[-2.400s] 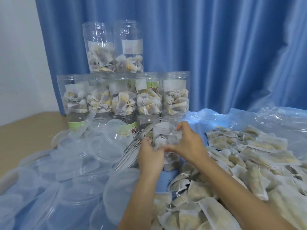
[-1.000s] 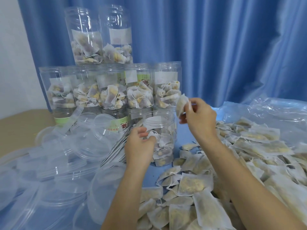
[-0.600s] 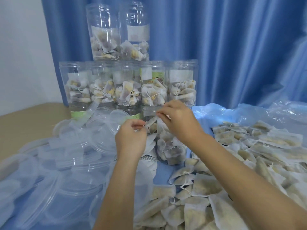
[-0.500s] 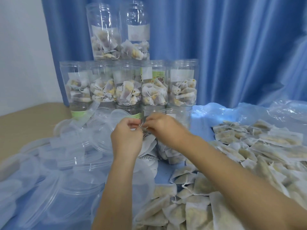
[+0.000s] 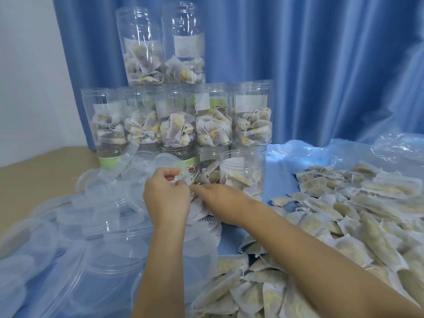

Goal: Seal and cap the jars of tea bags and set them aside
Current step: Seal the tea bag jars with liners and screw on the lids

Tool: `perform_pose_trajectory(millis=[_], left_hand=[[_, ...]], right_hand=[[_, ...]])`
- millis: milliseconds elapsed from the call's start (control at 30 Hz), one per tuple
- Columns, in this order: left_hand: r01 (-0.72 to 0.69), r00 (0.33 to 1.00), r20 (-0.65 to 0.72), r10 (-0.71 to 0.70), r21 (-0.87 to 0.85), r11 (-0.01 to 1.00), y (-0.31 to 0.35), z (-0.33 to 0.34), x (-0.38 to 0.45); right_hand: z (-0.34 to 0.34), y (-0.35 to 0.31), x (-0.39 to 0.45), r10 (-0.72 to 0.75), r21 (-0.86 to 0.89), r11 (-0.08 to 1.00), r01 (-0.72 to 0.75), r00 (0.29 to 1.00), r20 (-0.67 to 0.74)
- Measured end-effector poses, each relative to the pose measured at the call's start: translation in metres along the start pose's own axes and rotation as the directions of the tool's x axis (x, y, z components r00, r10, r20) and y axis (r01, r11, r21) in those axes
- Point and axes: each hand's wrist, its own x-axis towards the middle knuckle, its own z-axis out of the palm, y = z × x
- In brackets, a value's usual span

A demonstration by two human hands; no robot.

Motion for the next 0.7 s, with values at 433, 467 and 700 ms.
perform_pose_trajectory(millis=[433, 467, 700], left_hand=[[0.059, 0.998, -0.024, -0.056, 0.123, 0.991, -0.007, -0.005, -0.001], [0.059, 0.998, -0.02, -0.056, 0.15, 0.987, -0.007, -0.005, -0.001], [-0.007, 1.0, 0.008, 0.005, 0.297, 0.955, -0.013, 0.001, -0.002]], right_hand=[[0.003, -0.005, -0.012, -0.15, 0.019, 0.985, 0.173, 0.9, -0.41], [0.002, -0.005, -0.013, -0.167, 0.024, 0.978, 0.205, 0.853, -0.494], [0.0, 0.004, -0.022, -0.04, 0.167, 0.959, 0.227, 0.697, -0.716]])
